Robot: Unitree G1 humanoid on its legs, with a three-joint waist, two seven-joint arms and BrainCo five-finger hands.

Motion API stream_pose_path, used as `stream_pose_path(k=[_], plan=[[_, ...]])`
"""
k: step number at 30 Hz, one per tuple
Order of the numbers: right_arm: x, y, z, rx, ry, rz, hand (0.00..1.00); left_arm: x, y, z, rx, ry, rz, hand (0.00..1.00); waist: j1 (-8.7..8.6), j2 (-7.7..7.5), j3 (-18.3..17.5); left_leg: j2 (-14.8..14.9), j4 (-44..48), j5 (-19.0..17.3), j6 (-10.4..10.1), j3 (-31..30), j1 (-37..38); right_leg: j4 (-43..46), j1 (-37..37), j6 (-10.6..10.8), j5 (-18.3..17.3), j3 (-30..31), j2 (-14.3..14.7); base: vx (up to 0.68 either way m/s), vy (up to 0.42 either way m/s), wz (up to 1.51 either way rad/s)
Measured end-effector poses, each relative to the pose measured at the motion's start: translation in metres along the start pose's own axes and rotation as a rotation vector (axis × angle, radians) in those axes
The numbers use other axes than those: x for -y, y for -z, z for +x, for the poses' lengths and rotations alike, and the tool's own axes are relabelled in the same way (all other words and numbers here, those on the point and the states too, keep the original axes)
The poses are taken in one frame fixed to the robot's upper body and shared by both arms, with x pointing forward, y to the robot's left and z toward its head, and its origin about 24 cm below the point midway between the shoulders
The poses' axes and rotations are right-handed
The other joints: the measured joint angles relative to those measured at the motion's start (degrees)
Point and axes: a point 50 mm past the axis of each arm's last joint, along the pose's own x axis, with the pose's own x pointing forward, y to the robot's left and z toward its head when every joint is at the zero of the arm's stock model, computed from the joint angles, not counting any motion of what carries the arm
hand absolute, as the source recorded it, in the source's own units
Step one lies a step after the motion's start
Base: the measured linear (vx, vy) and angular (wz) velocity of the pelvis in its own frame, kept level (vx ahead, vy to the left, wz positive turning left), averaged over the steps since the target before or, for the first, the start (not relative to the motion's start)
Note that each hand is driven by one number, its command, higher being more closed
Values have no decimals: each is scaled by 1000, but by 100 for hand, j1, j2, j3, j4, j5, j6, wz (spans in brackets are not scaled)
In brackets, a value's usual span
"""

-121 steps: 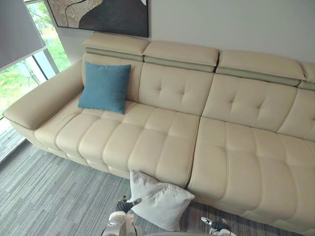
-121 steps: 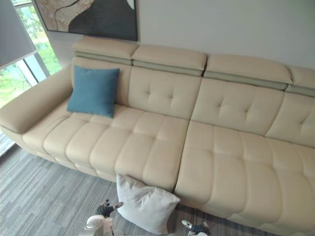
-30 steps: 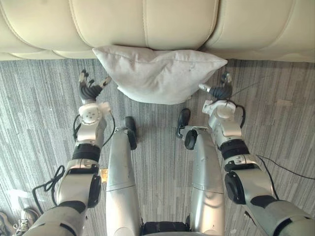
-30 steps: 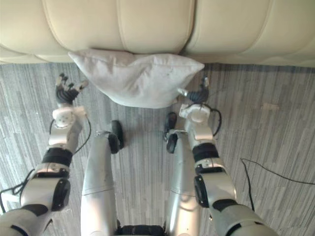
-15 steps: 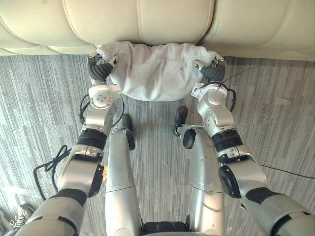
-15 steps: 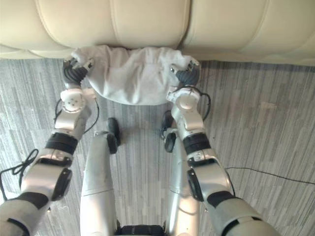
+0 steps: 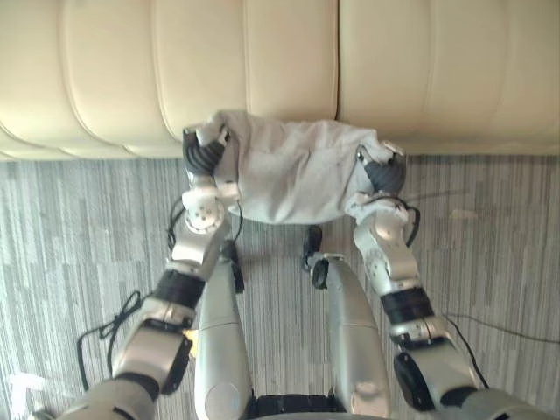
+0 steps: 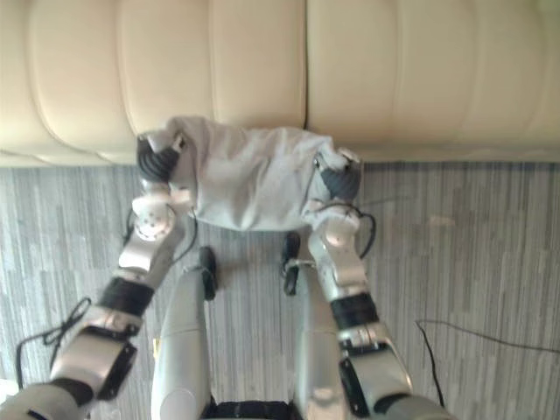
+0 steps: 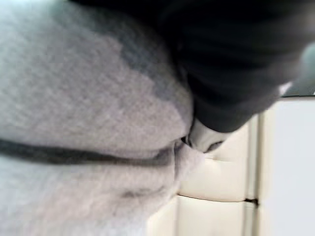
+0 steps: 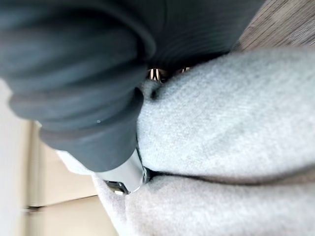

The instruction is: Pick up cushions and gather them together orderly.

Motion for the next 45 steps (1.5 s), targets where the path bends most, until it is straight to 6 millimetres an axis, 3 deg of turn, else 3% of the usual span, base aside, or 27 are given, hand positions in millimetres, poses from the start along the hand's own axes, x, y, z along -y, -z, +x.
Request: stream_pose_path(k=[2,4,7,9,15,20,23,24,25,26,27,28,29,30,31,32,33,35,36,37,39,40,41,42,43,44,45], plan=[[8,-1,-13,12,10,2,100,0,11,-20,-44,-13,-50,100,75,-7,-50,-32,-383,78,-7,98,538,-265,474,15,8,-3,-10,162,13,5],[18,12,-36,-26,23,-11,100,-10,35,-54,-145,-52,-66,100,90,1,-597,-93,-912,202,-44,148,961,-656,826,69,55,-13,3,205,-2,3],[28,25,-55,-73,11,-59,100,-18,49,-79,-219,-69,-71,100,93,8,-911,-140,-1400,304,-56,221,1518,-970,1287,92,73,-5,13,223,-10,0],[45,42,-77,-147,13,-142,100,-27,63,-106,-295,-60,-41,100,81,42,-1431,-165,-1947,398,-55,288,2002,-1375,1675,134,102,26,60,206,-1,-7],[69,63,-106,-265,-22,-267,100,-40,80,-141,-410,-16,2,100,20,167,-1975,-199,-2793,531,-20,683,2935,-2107,2372,234,339,323,186,151,33,-26],[76,69,-119,-310,-48,-312,100,-48,87,-159,-472,-2,18,100,-34,111,-2280,-203,-2942,491,34,788,3351,-2318,2752,259,364,470,238,64,43,-16],[72,69,-126,-313,-79,-332,100,-51,87,-165,-486,-2,20,100,-15,113,-2285,13,-2309,219,78,798,3323,-2159,2906,209,103,487,326,-2,4,-1],[72,69,-128,-317,-83,-333,100,-52,87,-166,-489,-4,21,100,-6,105,-2282,29,-2021,165,165,774,3242,-2114,2936,218,42,488,337,-91,-36,0],[73,69,-131,-325,-81,-331,100,-53,88,-170,-498,-10,22,100,9,119,-2292,129,-918,120,453,549,2830,-2050,3022,162,-41,460,390,-106,-55,-10],[75,65,-134,-319,-80,-335,100,-54,88,-172,-504,-15,17,100,39,244,-2355,218,-195,273,733,302,2450,-2326,3181,131,-54,489,540,-84,-75,-12],[76,65,-134,-317,-81,-336,100,-53,88,-173,-509,-17,16,100,47,330,-2411,269,-96,355,866,201,2333,-2505,3290,110,-41,502,647,74,-77,-41],[70,60,-129,-287,-89,-318,100,-55,83,-173,-489,-28,4,100,162,551,-2507,554,326,420,942,120,2014,-1398,2931,-297,-509,403,915,106,-65,-31],[65,57,-130,-276,-89,-290,100,-58,76,-170,-458,-24,10,100,149,350,-2472,452,768,551,965,86,1821,-670,2903,-423,-854,369,849,111,-159,-29],[60,55,-129,-267,-96,-270,100,-61,75,-173,-461,-30,13,100,145,171,-2417,261,1176,160,660,-121,1741,-646,3088,-385,-1393,525,783,-38,-96,-10],[62,56,-129,-274,-105,-280,100,-59,78,-180,-501,-45,1,100,182,272,-2524,29,914,-266,471,-296,1810,-726,3096,-456,-1398,655,855,21,-35,-16],[61,54,-126,-262,-111,-278,100,-59,79,-182,-508,-48,-1,100,208,277,-2528,-207,593,-554,346,-292,1789,-796,3087,-519,-1357,788,850,12,68,-20],[59,54,-124,-253,-116,-275,100,-59,79,-182,-510,-48,-2,100,210,280,-2521,-377,378,-674,278,-301,1748,-869,3075,-535,-1323,871,847,113,37,-14],[54,52,-119,-236,-129,-270,100,-59,79,-183,-516,-52,-4,100,301,270,-2544,-885,-930,-572,288,-309,1877,-1220,3095,-429,-1160,1149,790,136,56,-63],[51,55,-120,-250,-136,-264,100,-62,78,-185,-517,-55,5,100,442,202,-2556,-975,-1262,-222,491,-297,2107,-1224,3146,-339,-1189,1356,800,180,116,-94],[51,58,-122,-266,-138,-266,100,-64,78,-186,-521,-54,12,100,465,124,-2587,-985,-1355,-214,513,-194,2212,-1235,3192,-301,-1203,1476,790,297,150,-85],[50,63,-130,-304,-156,-277,100,-66,78,-190,-531,-59,20,100,473,-25,-2711,-963,-1531,-218,588,313,2613,-945,3256,231,-1109,1621,652,338,124,-76],[50,63,-131,-306,-157,-274,100,-67,78,-190,-531,-59,21,100,472,-35,-2711,-946,-1551,-217,592,448,2706,-708,3179,386,-1106,1577,625,262,101,-86],[49,65,-131,-312,-159,-275,100,-67,78,-190,-531,-58,23,100,467,-34,-2708,-947,-1659,-232,626,609,2977,-120,3003,743,-1036,1470,569,241,87,-71],[50,69,-132,-322,-164,-295,100,-67,78,-190,-530,-57,25,100,436,-15,-2694,-947,-1878,-266,683,709,3369,566,2800,794,-990,1181,464,251,73,-57],[51,71,-132,-333,-163,-302,100,-67,78,-190,-531,-56,25,100,398,-13,-2695,-942,-1963,-267,685,712,3513,840,2739,725,-1026,1034,402,242,36,-24],[54,78,-133,-358,-157,-317,100,-67,78,-189,-527,-52,31,100,306,42,-2703,-862,-2099,-277,699,700,3727,1154,2576,465,-1162,703,283,213,-10,1],[56,81,-134,-374,-157,-325,100,-66,77,-186,-511,-42,42,100,253,19,-2719,-749,-2175,-283,699,647,3799,1036,2411,343,-1229,456,212,201,-34,8]])
